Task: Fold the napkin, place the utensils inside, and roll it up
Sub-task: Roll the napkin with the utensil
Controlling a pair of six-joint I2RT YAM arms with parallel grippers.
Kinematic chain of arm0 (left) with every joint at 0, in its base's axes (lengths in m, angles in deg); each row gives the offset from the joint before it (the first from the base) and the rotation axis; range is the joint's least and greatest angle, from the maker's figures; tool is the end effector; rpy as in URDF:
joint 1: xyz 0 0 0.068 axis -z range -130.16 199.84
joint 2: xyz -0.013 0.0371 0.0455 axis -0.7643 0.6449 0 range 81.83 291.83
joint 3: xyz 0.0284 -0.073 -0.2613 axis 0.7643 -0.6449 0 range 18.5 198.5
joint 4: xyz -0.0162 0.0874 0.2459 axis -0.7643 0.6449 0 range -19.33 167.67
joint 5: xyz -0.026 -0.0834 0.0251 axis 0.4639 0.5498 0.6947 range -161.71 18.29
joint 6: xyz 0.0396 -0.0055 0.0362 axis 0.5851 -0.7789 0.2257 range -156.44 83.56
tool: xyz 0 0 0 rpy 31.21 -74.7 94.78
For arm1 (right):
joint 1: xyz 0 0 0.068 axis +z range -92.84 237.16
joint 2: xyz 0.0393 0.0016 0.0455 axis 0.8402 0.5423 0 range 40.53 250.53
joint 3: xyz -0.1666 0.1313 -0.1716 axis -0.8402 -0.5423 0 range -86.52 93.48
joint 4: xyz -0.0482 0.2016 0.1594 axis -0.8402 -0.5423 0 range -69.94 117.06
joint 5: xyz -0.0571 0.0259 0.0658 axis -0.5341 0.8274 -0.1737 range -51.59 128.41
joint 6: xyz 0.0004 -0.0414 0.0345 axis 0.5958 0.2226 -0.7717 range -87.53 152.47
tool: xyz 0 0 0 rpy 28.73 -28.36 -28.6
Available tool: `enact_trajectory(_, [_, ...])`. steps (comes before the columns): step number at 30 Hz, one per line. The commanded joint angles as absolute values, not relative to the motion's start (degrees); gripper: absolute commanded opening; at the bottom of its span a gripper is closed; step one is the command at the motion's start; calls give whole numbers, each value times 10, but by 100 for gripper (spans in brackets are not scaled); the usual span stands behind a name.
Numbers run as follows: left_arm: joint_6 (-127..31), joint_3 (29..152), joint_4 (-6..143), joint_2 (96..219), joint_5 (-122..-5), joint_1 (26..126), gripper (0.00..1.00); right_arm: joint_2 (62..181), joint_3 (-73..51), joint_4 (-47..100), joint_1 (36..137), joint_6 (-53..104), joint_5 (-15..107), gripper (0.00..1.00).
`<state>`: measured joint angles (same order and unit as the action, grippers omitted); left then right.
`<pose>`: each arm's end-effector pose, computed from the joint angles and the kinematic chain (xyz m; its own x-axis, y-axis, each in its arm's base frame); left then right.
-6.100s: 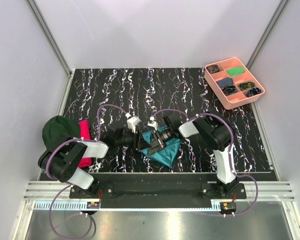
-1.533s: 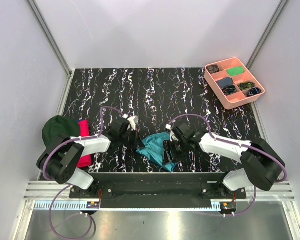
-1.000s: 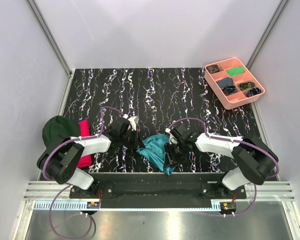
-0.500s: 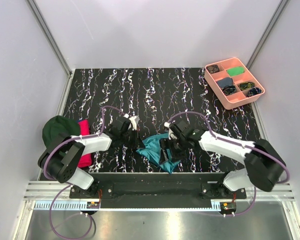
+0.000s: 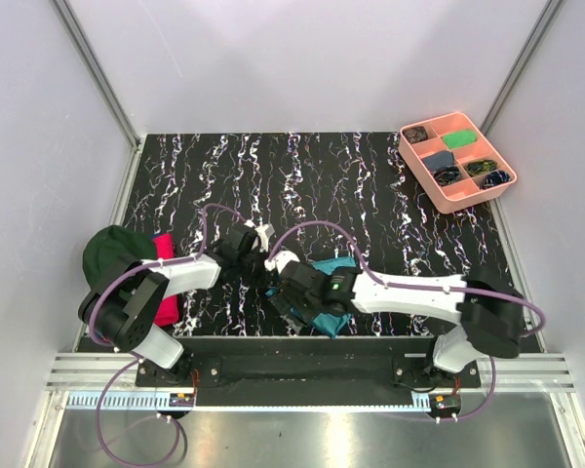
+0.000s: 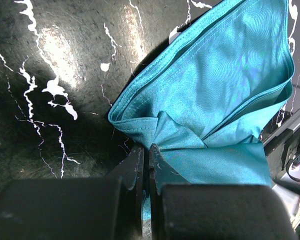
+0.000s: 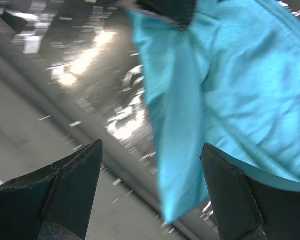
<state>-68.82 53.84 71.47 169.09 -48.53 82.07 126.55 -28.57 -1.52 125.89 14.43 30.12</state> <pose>0.2212 -0.1561 0.1364 -0.9390 0.0101 -0.3439 0.2240 0.7766 -0.5889 0.1158 0.2834 0.2234 -0.5648 -0.6060 -0.5602 -0.7556 0.6527 0.0558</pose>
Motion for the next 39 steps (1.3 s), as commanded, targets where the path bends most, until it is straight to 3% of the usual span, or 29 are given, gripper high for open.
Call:
enact_trajectory(1, [-669,550,740,1703,-483,820,0,1319,-259,20,1265,204,217,88])
enact_trajectory(7, [-664,556,747,1704,-482,820,0,1364,-257,32,1266,221,228,86])
enact_trajectory(10, [-664,557,748,1704,-482,820,0,1372,-261,40,1265,217,271,80])
enact_trajectory(18, [-667,556,748,1697,-479,818,0,1396,-287,56,1255,167,350,51])
enact_trajectory(26, [-679,537,732,1672,-464,803,0,1381,-347,122,1200,145,466,41])
enact_trajectory(29, [-695,523,715,1649,-444,787,13,1373,-369,156,1186,145,517,38])
enact_trajectory(33, [-715,503,696,1606,-441,757,50,1370,-393,208,1155,145,582,37])
enact_trajectory(36, [-720,488,693,1565,-460,741,64,1375,-418,250,1129,135,644,36])
enact_trajectory(39, [-709,467,686,1512,-488,737,68,1387,-438,296,1103,122,692,36])
